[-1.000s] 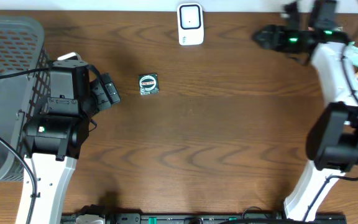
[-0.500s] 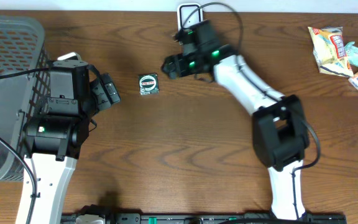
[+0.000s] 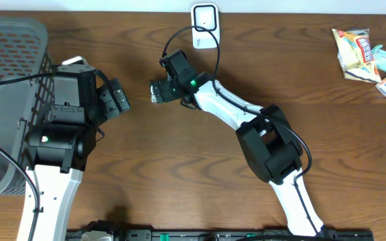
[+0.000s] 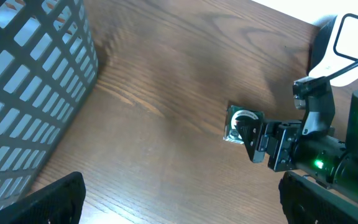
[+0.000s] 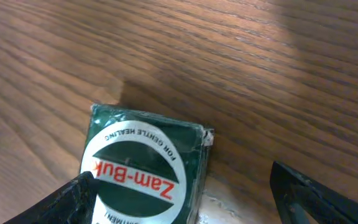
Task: Scan the item barcode
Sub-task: 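Reach the right gripper toward the green tin before the scanner, then close the right gripper on the green Zam-Buk tin and lift it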
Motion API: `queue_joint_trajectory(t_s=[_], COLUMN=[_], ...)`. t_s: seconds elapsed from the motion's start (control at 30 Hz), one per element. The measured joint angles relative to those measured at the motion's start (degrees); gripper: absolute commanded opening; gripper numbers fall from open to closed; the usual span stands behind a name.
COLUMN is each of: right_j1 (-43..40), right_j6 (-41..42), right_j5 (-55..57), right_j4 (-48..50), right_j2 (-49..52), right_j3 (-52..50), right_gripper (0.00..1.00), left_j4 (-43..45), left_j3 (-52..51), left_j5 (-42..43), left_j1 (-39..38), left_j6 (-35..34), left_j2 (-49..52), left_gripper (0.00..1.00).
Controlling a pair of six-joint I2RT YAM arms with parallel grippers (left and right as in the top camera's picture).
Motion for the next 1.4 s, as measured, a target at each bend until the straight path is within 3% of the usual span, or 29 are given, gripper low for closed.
queue_joint_trajectory(t_s=[0.53,0.73,0.97,1.17,1.27,1.4], right_j1=[4.39,4.48,4.22,3.15,2.43,1.99], right_j6=[0.96,1.22,1.2,1.01,-0.68,-5.29], right_j5=[4.92,8.24,12.48,14.47,14.64,15.02], right_j4=[6.4,5.42,2.8,-2.54,-4.55,-7.19], right_j2=[0.37,2.21,2.45,1.57,0.83,-0.81], right_j3=[0.0,0.0,0.31,0.76,0.72,0.61], right_gripper=[0.83,0.71,0.69,0.55,0.57,0.69], left_j4=[0.0,0.02,0.0,0.0,0.02,0.0], left_j3=[0.0,0.0,0.0,0.0,0.0,0.0], left_j5=[0.0,0.0,0.0,0.0,0.0,0.0], left_j1=[0.0,0.0,0.0,0.0,0.0,0.0], left_j6=[0.0,0.0,0.0,0.0,0.0,0.0], left_j2=[0.0,0.0,0.0,-0.02,0.0,0.0], left_gripper=[0.97,0.97,0.98,0.98,0.98,0.98])
